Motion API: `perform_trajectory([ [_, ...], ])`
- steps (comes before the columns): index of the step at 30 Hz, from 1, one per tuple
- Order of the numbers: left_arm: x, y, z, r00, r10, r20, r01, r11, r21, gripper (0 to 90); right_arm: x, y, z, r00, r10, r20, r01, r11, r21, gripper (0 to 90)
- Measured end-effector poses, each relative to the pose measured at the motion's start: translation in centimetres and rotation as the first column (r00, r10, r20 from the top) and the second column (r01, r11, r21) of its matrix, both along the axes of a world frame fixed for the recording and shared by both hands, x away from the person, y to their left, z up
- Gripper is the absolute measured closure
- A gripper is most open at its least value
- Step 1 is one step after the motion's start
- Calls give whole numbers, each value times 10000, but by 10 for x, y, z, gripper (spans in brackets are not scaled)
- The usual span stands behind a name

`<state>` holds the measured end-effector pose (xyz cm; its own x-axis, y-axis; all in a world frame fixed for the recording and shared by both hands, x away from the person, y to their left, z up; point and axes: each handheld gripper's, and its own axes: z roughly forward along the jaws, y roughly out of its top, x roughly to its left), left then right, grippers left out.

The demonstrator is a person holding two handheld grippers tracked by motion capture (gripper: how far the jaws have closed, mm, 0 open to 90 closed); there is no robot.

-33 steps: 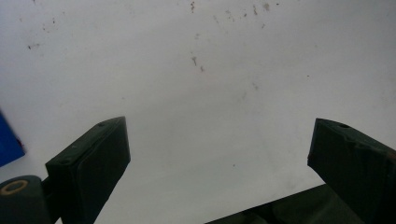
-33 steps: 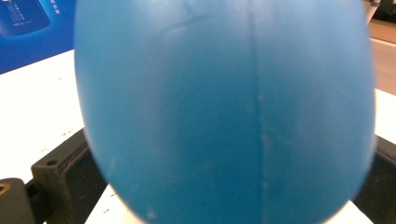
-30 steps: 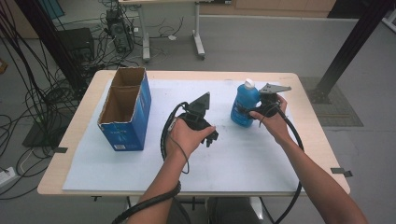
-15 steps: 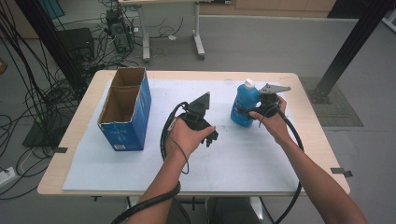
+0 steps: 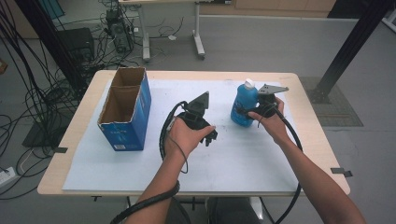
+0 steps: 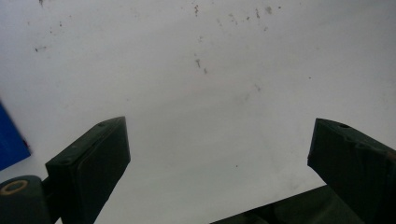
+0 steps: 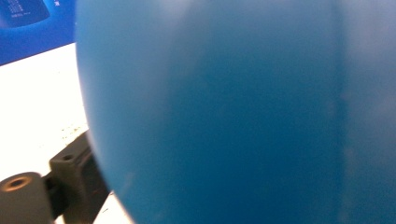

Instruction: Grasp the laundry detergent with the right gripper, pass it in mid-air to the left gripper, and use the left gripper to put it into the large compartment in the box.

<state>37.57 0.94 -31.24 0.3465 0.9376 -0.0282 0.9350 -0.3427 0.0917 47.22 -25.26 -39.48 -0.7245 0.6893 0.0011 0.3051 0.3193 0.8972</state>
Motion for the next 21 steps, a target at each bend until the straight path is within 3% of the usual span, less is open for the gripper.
perform_trajectory([
  [21, 0, 1, -2, 10000, -21, -12, 21, 10000, 14, 61, 1, 0, -4, 9989, 469, 33, -469, 9986, -229, 362],
])
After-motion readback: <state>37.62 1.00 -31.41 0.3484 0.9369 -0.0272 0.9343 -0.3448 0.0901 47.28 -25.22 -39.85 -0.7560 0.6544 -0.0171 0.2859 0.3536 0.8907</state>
